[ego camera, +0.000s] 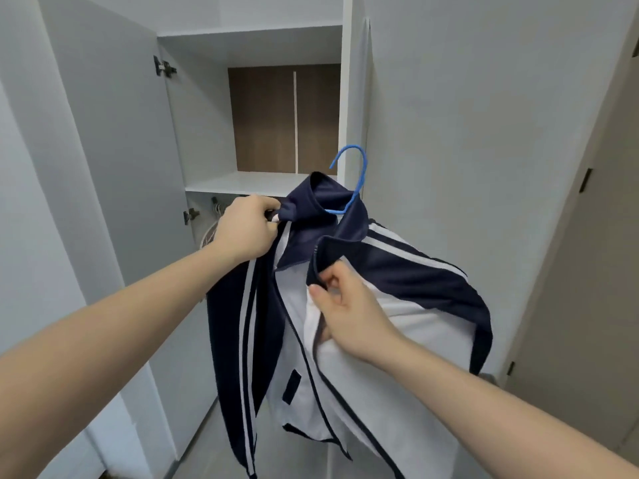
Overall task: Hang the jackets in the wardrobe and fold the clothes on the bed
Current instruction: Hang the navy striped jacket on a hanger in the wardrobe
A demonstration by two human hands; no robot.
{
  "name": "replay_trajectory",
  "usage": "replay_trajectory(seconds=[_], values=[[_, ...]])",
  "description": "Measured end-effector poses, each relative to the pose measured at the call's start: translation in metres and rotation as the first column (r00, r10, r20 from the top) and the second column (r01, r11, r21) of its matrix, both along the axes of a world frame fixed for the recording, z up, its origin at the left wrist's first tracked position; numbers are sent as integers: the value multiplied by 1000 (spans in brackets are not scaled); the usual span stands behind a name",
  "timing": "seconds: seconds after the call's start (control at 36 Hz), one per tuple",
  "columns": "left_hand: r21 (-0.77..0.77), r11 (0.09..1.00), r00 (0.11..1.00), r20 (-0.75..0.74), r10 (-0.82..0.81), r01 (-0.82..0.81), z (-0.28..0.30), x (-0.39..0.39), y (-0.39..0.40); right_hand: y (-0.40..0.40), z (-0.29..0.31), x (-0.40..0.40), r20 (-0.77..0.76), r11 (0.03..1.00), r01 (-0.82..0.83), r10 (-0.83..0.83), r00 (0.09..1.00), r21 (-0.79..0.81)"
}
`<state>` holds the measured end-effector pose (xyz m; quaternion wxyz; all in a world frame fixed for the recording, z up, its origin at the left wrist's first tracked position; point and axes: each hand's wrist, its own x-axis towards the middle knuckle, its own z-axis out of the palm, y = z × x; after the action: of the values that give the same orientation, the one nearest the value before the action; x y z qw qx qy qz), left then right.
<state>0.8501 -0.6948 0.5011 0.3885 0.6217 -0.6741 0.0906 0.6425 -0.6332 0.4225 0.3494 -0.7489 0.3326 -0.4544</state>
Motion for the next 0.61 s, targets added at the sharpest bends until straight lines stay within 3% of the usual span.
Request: replay_trajectory(seconds=[0.25, 0.33, 0.39, 0.44, 0.53, 0.61], values=[[61, 997, 995, -90, -35, 40, -26, -23, 1, -25, 2, 21, 84, 973, -101, 85, 993, 209], [49, 998, 994, -106, -24, 29, -32, -15, 0, -33, -2, 1, -100, 978, -89, 109, 989, 187], [31, 998, 992, -123, -41, 45, -33, -8, 0, -34, -2, -21, -277, 996, -37, 57, 959, 77], [22, 998, 990, -130, -63, 66, -35, 1, 0, -29, 5, -44, -342, 996, 14, -43, 939, -88], [2, 997, 991, -108, -81, 81, -36, 10, 2, -24, 22, -81, -244, 937, 105, -193, 950, -333], [3, 995, 992, -67, -104, 105, -37, 12, 4, -35, 36, -121, -76, 851, 284, -351, 933, -441]])
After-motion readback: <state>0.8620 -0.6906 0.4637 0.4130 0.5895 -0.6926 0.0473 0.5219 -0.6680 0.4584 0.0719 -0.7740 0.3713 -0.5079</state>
